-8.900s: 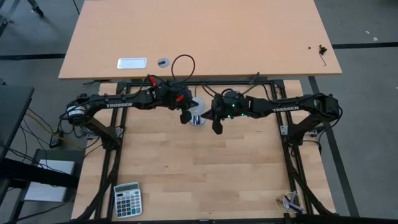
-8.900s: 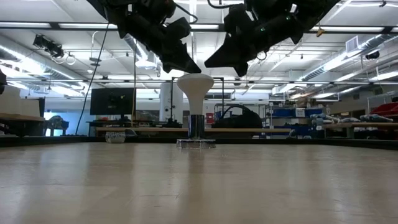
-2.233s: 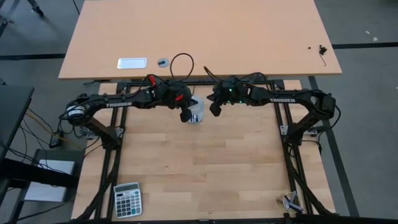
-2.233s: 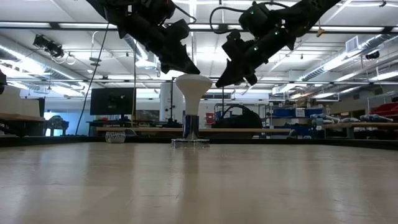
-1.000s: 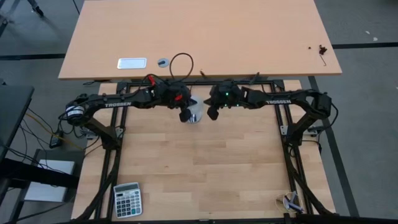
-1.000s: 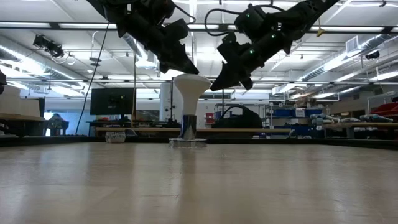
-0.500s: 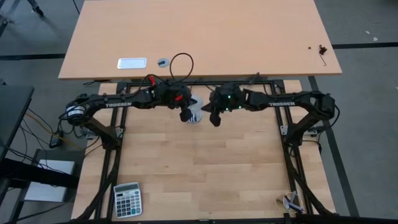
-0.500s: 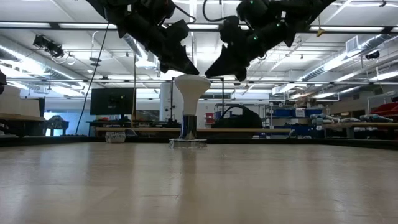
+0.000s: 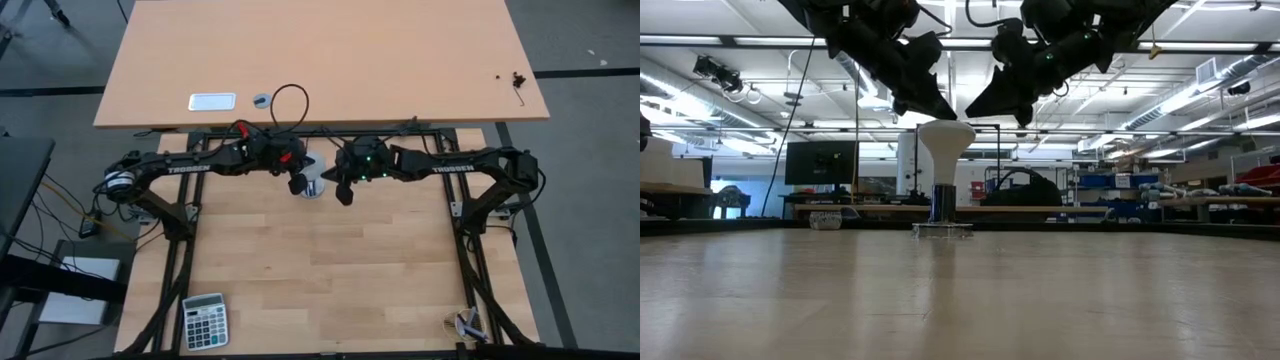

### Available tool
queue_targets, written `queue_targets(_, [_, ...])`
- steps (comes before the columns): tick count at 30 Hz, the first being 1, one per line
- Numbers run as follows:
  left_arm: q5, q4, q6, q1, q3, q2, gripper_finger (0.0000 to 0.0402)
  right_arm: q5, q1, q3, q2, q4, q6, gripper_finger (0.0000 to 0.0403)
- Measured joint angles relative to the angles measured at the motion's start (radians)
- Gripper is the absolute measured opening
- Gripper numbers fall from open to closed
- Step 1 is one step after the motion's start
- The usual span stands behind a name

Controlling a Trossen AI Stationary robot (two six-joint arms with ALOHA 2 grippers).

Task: Screw lightbulb
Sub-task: Remove the lightbulb from the lamp

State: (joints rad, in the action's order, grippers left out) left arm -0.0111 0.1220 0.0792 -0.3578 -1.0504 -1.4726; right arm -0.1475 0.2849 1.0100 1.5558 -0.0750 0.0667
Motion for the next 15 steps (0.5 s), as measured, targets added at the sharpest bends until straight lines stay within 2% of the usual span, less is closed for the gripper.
queue_targets(15, [0.04, -0.018, 0.005, -0.004, -0.011, 0.006, 0.0, -0.027, -0.011, 0.0, 0.009, -0.037, -0.016, 0.0011])
